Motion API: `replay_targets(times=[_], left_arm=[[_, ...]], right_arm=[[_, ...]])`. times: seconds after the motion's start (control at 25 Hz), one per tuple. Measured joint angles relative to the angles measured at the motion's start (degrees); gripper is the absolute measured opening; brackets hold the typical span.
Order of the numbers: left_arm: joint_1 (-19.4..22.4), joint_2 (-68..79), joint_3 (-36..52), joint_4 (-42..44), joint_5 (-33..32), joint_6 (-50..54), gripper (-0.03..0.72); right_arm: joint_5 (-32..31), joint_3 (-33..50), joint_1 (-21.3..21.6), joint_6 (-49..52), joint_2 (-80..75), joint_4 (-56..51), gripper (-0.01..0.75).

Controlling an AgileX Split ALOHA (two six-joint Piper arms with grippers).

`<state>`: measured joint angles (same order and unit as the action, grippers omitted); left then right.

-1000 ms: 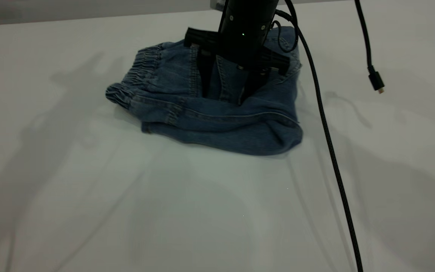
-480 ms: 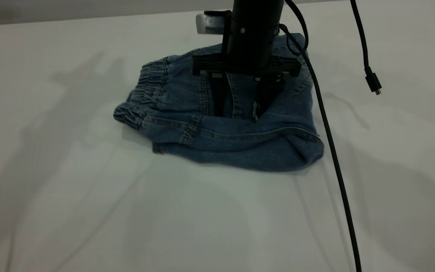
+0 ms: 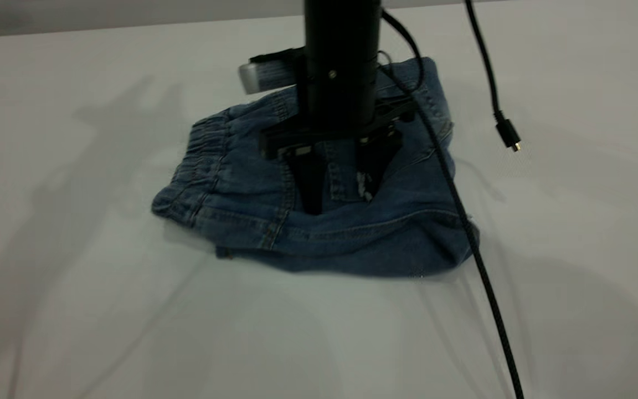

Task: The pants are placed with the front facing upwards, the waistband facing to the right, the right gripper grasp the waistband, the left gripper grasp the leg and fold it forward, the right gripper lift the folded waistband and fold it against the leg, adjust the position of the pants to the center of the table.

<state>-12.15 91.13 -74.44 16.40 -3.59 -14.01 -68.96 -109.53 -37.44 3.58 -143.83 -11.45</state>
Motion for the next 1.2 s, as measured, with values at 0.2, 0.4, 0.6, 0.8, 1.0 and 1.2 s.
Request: replay_targets(times=[0.2, 0.4, 0.6, 0.8, 1.0, 1.2], left_arm=[[0.0, 0.0, 0.0, 0.0, 0.0, 0.0, 0.388], [0.0, 0.0, 0.0, 0.0, 0.0, -0.03, 0.388], [0.0, 0.0, 0.0, -0.05, -0.33, -0.03, 0.388], [-0.13, -1.03, 0.0, -0.3, -0.97, 2.12, 0.388], [-1.23, -4.1, 0.05, -0.11, -1.96, 3.11, 0.388], [-1.89, -8.25, 0.05, -0.11, -3.35, 3.0, 0.388]], right_arm=[[0.33, 0.0, -1.45, -0.29, 1.75, 1.58, 0.447], [0.68, -0.37, -1.45, 0.83, 6.02, 6.9, 0.447], [-0.43, -2.38, -1.45, 1.45, 10.78, 7.47, 0.447], [-1.4, -2.38, -1.45, -0.77, 18.68, 8.73, 0.408], [-1.33, -2.38, -1.39, -2.65, 28.41, 8.93, 0.391], [-1.33, -2.32, -1.39, -2.65, 37.9, 9.1, 0.389]])
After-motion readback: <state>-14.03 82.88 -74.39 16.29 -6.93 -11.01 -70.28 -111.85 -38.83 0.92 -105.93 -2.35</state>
